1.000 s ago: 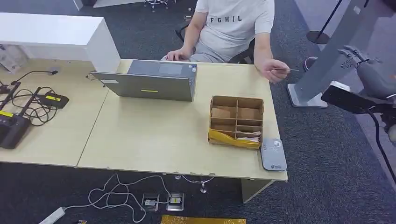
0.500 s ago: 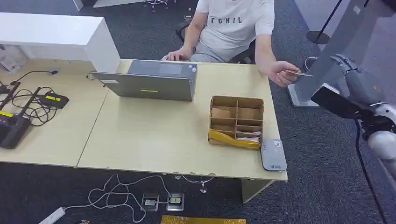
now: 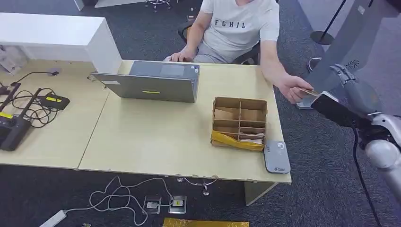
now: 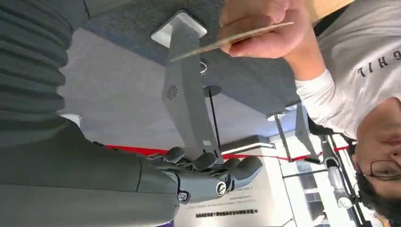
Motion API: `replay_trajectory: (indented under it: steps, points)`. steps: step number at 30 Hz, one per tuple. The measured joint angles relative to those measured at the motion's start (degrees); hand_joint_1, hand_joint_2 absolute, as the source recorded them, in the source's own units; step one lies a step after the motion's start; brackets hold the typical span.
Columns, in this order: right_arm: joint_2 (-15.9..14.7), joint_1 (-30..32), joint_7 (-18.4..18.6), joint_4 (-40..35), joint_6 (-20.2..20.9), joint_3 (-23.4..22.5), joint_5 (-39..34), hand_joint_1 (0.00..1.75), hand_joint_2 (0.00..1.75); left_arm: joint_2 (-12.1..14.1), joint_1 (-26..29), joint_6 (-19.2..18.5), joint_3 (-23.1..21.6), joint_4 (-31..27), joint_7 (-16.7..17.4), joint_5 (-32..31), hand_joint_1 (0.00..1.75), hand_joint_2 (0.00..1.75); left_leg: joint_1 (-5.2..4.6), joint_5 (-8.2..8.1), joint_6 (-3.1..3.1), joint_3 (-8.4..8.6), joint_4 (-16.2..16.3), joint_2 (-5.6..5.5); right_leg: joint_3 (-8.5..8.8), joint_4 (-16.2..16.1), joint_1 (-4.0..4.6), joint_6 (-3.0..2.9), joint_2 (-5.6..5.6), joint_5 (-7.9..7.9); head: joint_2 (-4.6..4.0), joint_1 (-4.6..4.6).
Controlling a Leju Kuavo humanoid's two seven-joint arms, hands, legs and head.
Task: Pass the card to the sensor for recognition and then transmit it.
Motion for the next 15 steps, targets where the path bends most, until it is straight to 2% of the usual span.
replay_trajectory:
  steps: [3,4,5,6,7,15]
  points:
    - [0.5,0.1,-0.3,0.0,0.6,-0.5,0.7,0.00,1.75,0.0,0.0,0.1,-0.1,0.0,0.0,0.3,0.00,0.00,0.00,0.00,0.00,0.02,0.0,0.01,0.00,0.0,0.00,0.00,0.03,0.00,0.02,0.00]
    - [0.7,0.1,-0.4,0.0,0.7,-0.5,1.1,0.24,1.75,0.0,0.0,0.1,-0.1,0.0,0.0,0.3,0.00,0.00,0.00,0.00,0.00,0.02,0.0,0.03,0.00,0.0,0.00,0.00,0.02,0.00,0.00,0.00]
    - [1.0,0.1,-0.4,0.0,0.9,-0.6,1.2,1.43,1.75,0.0,0.0,0.1,-0.2,0.0,0.0,0.5,0.00,0.00,0.00,0.00,0.00,0.03,0.0,0.04,0.00,0.0,0.00,0.00,0.02,0.00,0.02,0.00]
    - [1.2,0.2,-0.4,0.0,1.0,-0.6,1.4,1.68,1.75,0.0,0.0,0.1,-0.2,0.0,0.0,0.5,0.00,0.00,0.00,0.00,0.00,0.03,0.0,0.04,0.00,0.0,0.00,0.00,0.02,0.00,0.00,0.02]
    - [1.4,0.2,-0.5,0.0,1.1,-0.8,1.6,1.75,1.75,0.0,0.0,0.2,-0.2,0.0,0.0,0.5,0.00,0.00,0.00,0.00,0.00,0.03,0.0,0.04,0.00,0.0,0.00,0.00,0.01,0.00,0.00,0.00]
    - [2.4,0.4,-0.5,-0.3,1.7,-1.9,2.0,1.75,1.75,0.0,0.0,0.4,-0.6,0.0,0.1,0.8,0.00,0.00,0.00,0.00,0.00,0.02,0.0,0.05,0.00,0.0,0.00,0.00,0.02,0.00,0.00,0.00]
